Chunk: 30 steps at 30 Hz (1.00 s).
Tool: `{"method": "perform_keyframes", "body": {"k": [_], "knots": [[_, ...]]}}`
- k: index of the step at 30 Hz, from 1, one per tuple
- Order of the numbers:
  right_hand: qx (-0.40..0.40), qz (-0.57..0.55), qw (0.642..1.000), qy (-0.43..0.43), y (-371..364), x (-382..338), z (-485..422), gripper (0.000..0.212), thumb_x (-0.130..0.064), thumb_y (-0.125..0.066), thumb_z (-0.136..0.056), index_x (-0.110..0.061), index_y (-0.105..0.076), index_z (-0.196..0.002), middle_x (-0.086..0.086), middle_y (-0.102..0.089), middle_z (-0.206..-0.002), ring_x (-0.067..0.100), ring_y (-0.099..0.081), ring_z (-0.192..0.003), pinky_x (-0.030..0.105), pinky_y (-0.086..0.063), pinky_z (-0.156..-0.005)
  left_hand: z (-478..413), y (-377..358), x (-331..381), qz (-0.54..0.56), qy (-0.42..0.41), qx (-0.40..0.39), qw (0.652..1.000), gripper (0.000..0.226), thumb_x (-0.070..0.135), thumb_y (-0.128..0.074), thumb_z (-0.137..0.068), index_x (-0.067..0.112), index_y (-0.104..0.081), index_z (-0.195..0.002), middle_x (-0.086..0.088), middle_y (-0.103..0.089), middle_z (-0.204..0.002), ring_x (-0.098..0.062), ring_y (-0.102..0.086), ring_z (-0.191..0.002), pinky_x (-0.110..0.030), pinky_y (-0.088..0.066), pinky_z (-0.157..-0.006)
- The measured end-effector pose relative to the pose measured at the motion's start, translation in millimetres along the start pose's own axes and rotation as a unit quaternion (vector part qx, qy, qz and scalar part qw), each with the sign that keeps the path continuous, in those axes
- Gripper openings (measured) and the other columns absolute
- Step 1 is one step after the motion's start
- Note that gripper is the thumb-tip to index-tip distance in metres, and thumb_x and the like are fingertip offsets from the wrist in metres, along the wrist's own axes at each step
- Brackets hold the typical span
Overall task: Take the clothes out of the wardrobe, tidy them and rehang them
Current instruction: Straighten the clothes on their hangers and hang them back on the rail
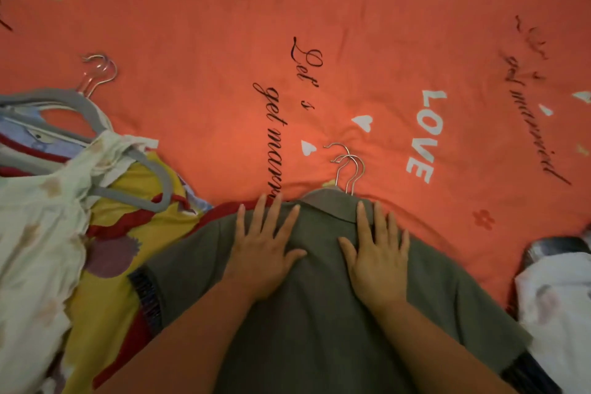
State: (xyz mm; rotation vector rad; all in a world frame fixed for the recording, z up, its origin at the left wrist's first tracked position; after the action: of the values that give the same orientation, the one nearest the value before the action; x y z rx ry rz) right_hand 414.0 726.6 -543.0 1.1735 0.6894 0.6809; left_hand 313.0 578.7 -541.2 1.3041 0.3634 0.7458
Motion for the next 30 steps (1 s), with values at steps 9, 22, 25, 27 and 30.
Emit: {"method": "perform_keyframes", "body": {"k": [9,22,25,27,30], "knots": [[-0.043,0.010,0.999,-0.012,-3,1,-3,0.069,-0.064,-0.011,-0.089,-0.031,0.001,-0.149,0.002,-0.001,-0.159,0.025,0.000,-0.146,0.045,0.003,-0.115,-4,-11,-6,-0.020,0.018,-0.052,0.998,0.072,0.069,-0.007,-0.085,0.032,0.014,-0.142,-0.009,0.006,-0.157,-0.030,0.008,-0.144,-0.051,0.020,-0.106],[-0.118,-0.062,0.990,0.045,108,-52,104,0.060,-0.040,-0.041,-0.097,-0.020,-0.019,-0.148,0.003,-0.021,-0.154,0.021,-0.015,-0.143,0.035,-0.017,-0.117,104,123,-12,0.003,0.067,-0.058,0.996,0.065,0.048,-0.037,-0.096,0.023,-0.010,-0.149,-0.005,-0.008,-0.157,-0.023,-0.003,-0.144,-0.044,-0.004,-0.115],[-0.114,-0.081,0.986,0.089,141,-79,131,0.061,-0.039,-0.045,-0.095,-0.017,-0.023,-0.147,0.003,-0.028,-0.150,0.019,-0.023,-0.139,0.031,-0.019,-0.115,141,159,-20,0.013,0.090,-0.056,0.994,0.061,0.046,-0.039,-0.095,0.023,-0.017,-0.148,-0.004,-0.016,-0.155,-0.023,-0.011,-0.142,-0.043,-0.011,-0.113],[-0.102,-0.095,0.983,0.120,162,-101,145,0.059,-0.037,-0.046,-0.094,-0.016,-0.027,-0.146,0.002,-0.033,-0.146,0.019,-0.029,-0.135,0.029,-0.021,-0.114,161,187,-26,0.023,0.098,-0.032,0.994,0.060,0.043,-0.044,-0.093,0.023,-0.023,-0.146,-0.005,-0.025,-0.150,-0.023,-0.020,-0.138,-0.040,-0.019,-0.111],[-0.085,-0.108,0.978,0.156,187,-133,161,0.055,-0.035,-0.046,-0.094,-0.017,-0.031,-0.144,0.001,-0.037,-0.144,0.017,-0.032,-0.133,0.027,-0.023,-0.112,189,225,-41,0.037,0.115,0.018,0.993,0.060,0.039,-0.050,-0.090,0.021,-0.029,-0.144,-0.003,-0.035,-0.143,-0.021,-0.030,-0.131,-0.035,-0.027,-0.106]]}}
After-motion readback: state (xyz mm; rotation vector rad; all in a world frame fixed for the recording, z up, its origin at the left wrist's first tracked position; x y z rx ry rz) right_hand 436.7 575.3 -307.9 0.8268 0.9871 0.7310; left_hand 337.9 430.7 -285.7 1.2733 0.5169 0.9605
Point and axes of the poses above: each hand's wrist, its own z-axis away from the middle knuckle, its own y-axis out of the back of the hand, x = y × z, the point moved 9 cm from there along -z, towards the middle knuckle
